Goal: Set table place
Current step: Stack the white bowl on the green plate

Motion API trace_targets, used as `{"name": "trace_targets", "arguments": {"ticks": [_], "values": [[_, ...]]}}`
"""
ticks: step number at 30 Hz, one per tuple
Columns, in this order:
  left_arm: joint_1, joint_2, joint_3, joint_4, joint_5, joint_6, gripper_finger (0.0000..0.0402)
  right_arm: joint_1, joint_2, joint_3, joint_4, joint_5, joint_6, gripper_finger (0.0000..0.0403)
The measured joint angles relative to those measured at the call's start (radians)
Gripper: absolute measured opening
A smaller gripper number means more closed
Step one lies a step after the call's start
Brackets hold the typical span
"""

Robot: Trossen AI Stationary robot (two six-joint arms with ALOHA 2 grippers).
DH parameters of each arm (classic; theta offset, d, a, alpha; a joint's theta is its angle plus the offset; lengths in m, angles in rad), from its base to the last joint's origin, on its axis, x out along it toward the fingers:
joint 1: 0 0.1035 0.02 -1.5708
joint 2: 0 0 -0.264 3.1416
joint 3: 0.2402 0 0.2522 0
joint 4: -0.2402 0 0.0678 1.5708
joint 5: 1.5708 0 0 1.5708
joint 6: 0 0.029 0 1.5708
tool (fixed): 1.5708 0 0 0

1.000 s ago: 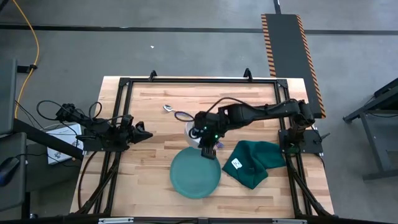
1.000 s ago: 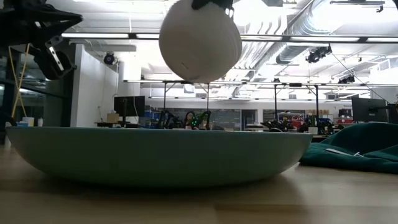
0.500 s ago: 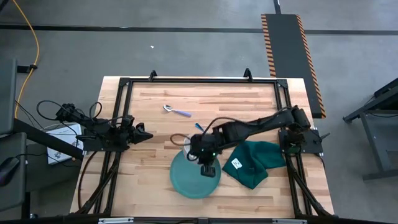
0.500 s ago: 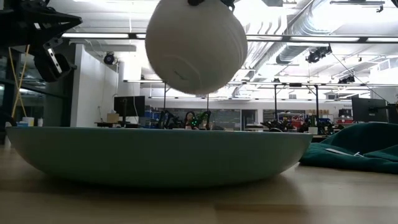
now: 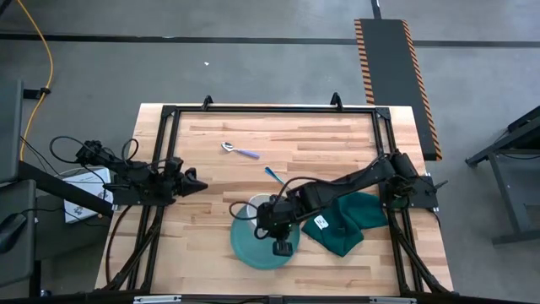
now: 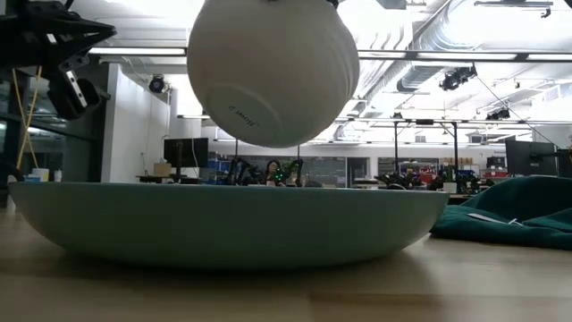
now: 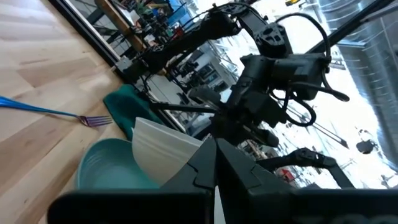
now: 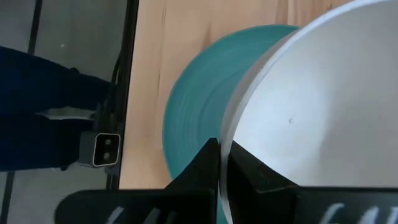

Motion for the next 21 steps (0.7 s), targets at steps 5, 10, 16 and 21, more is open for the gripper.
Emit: {"name": "trace_targets", "arguments": {"ticks": [5, 10, 16, 21], "values": [[0.000, 0.000, 0.000, -0.002, 0.029, -0.011, 0.0001, -0.005, 0.003, 0.000, 0.034, 0.009, -0.001, 0.0000], [0.000, 0.000, 0.000, -0.008, 0.048, -0.016, 0.0001, -0.003, 0.049, 0.058, 0.003, 0.008, -0.013, 0.0000], [0.000, 0.000, 0.000, -0.042, 0.051, -0.026, 0.0001, 0.000, 0.173, 0.249, -0.153, 0.005, -0.078, 0.0000], [0.000, 0.000, 0.000, -0.046, 0.078, -0.027, 0.0001, -0.001, 0.283, 0.445, -0.311, 0.003, -0.136, 0.0000]]}}
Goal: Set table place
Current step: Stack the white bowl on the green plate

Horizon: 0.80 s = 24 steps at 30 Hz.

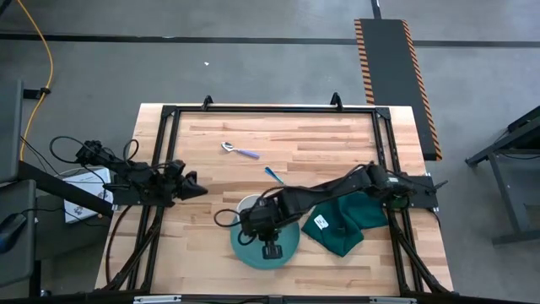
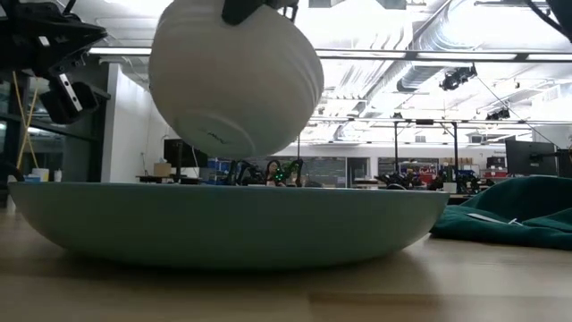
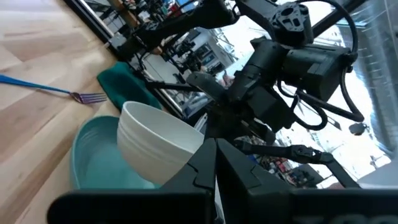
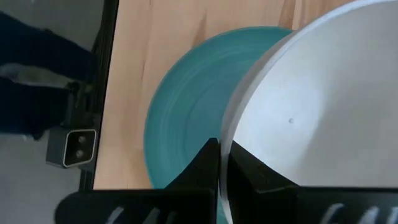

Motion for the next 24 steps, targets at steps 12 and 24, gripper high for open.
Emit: {"name": "trace_targets", "arguments": {"ticks": [12, 24], "values": [[0.000, 0.000, 0.000, -0.006, 0.042, 0.000, 0.0001, 0.008, 0.046, 0.024, -0.061, -0.031, -0.010, 0.0000], [0.000, 0.000, 0.000, -0.007, 0.055, 0.000, 0.0001, 0.038, 0.098, 0.024, -0.075, -0.028, -0.010, 0.0000]]}}
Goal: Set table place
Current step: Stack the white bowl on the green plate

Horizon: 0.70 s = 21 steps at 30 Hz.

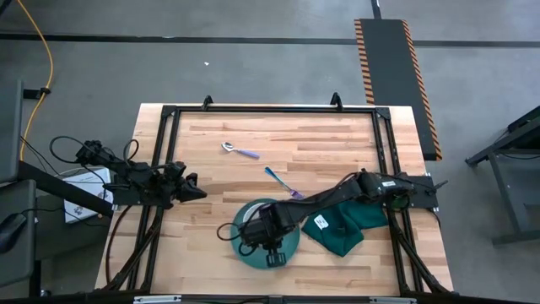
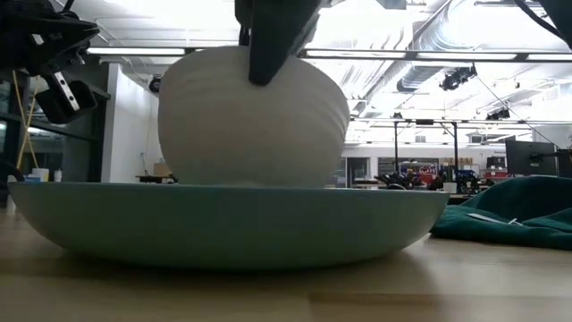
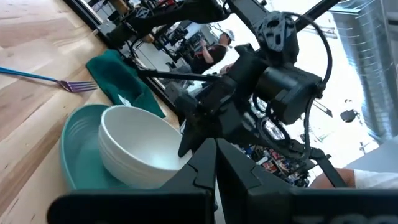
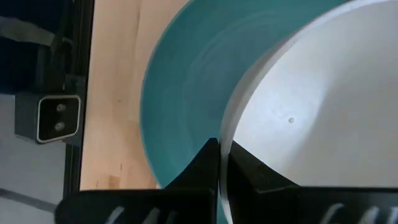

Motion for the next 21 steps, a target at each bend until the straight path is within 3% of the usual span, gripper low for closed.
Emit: {"name": "trace_targets", "arguments": {"ticks": [6, 21], "values": [[0.000, 0.000, 0.000, 0.000, 0.003, 0.000, 0.0001, 0.018, 0.003, 0.000, 0.000, 0.051, -0.019, 0.0000], [0.000, 0.000, 0.000, 0.000, 0.003, 0.000, 0.0001, 0.023, 0.003, 0.000, 0.000, 0.053, -0.042, 0.0000]]}}
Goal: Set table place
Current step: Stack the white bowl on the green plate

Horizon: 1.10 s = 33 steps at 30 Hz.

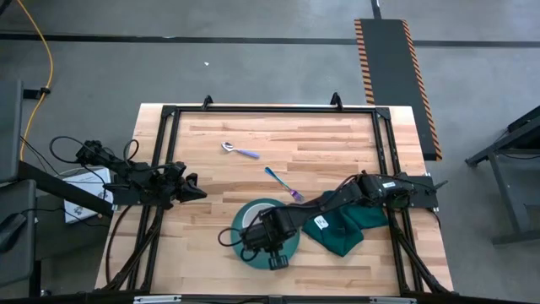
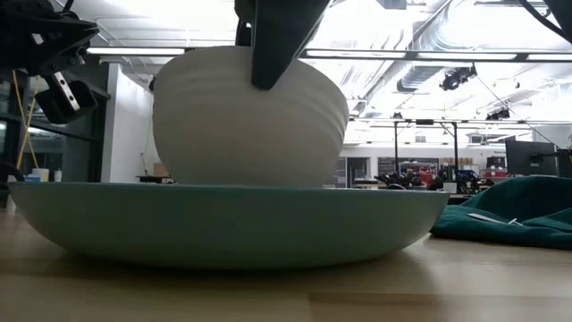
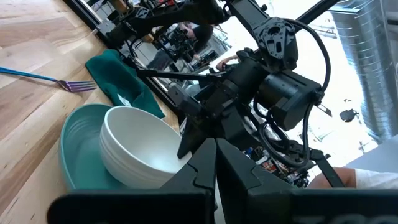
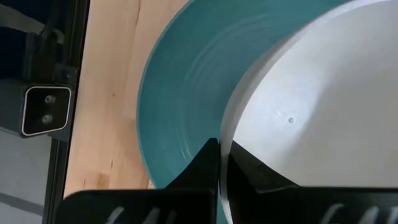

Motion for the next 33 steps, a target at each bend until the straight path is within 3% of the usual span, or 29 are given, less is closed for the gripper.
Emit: {"name": "trace_targets", "arguments": {"ticks": [12, 33], "values": [[0.000, 0.000, 0.000, 0.000, 0.000, 0.000, 0.0001, 0.033, 0.007, -0.001, -0.027, -0.006, -0.070, 0.0000], [0.000, 0.000, 0.000, 0.000, 0.000, -0.004, 0.0001, 0.043, 0.026, -0.001, -0.038, 0.081, -0.121, 0.0000]]}}
